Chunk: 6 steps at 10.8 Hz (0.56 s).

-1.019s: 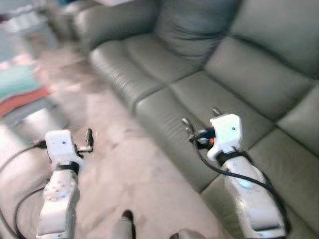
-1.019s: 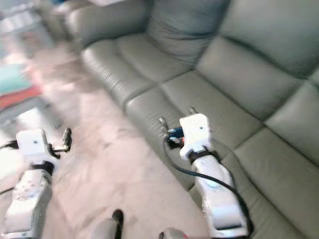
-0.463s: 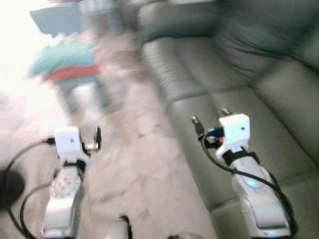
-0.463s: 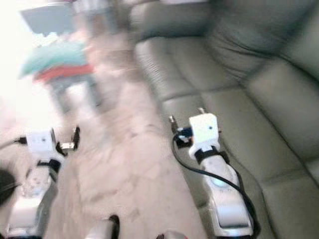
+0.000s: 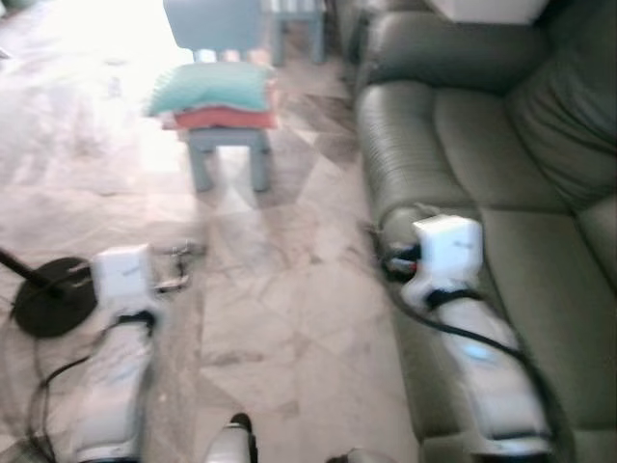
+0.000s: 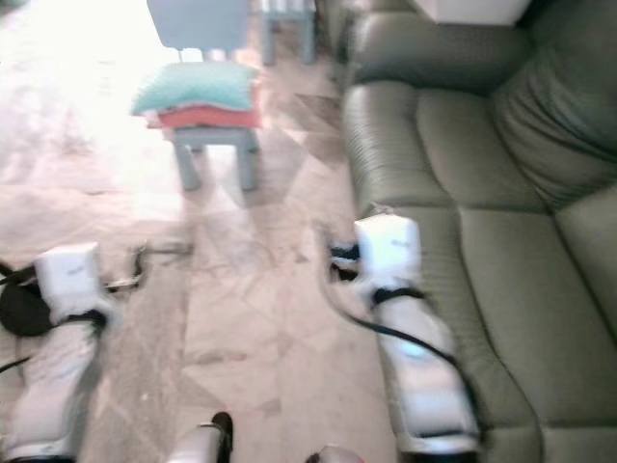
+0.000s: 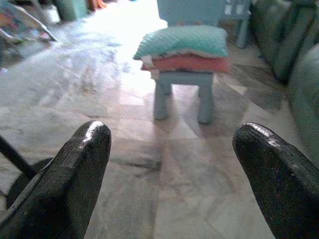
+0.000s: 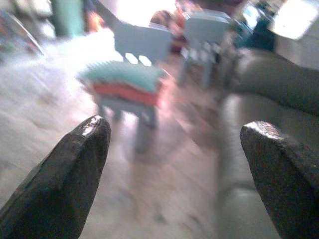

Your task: Move the pillow to the sofa

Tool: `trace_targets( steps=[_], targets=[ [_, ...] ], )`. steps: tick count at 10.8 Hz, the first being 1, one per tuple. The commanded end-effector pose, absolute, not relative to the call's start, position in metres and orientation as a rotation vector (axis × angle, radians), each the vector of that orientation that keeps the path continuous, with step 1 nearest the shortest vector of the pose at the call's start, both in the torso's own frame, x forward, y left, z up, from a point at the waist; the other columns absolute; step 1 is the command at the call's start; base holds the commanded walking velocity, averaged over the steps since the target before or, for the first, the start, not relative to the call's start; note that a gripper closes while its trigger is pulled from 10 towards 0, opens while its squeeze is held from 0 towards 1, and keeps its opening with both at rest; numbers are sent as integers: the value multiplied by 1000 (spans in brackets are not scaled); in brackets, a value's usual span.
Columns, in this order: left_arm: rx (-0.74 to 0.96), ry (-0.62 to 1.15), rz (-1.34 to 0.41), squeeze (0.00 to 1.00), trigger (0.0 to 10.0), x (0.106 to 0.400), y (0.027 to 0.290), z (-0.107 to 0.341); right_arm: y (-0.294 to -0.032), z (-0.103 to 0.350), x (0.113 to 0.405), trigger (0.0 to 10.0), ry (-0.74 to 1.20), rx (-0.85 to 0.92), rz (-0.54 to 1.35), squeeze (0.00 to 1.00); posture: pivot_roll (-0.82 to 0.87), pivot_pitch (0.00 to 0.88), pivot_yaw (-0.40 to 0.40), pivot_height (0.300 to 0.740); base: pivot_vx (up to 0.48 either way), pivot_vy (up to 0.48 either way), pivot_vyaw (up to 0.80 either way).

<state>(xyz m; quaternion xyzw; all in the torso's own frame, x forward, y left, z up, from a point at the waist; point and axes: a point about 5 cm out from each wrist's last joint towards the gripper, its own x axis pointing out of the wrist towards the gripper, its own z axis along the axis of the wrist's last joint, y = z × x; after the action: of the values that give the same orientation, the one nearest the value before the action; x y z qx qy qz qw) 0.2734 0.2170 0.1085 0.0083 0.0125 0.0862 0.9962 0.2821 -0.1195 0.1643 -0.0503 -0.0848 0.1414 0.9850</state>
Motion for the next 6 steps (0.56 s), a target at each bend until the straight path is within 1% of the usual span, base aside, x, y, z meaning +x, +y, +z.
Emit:
trace_targets(
  steps=[1, 4, 6],
  targets=[
    [12, 24, 156, 0, 10000, 274, 211, 109, -129, 161, 280, 10000, -158, -109, 257, 0, -38, 238, -51, 740, 0, 0, 0],
    [24, 22, 160, 0, 10000, 275, 212, 109, -128, 161, 280, 10000, -161, -96, 259, 0, -37, 235, -50, 740, 0, 0, 0],
    [-10, 38, 163, 0, 10000, 273, 213, 106, -127, 161, 280, 10000, -167, -104, 275, 0, -35, 233, -53, 740, 0, 0, 0]
  ],
)
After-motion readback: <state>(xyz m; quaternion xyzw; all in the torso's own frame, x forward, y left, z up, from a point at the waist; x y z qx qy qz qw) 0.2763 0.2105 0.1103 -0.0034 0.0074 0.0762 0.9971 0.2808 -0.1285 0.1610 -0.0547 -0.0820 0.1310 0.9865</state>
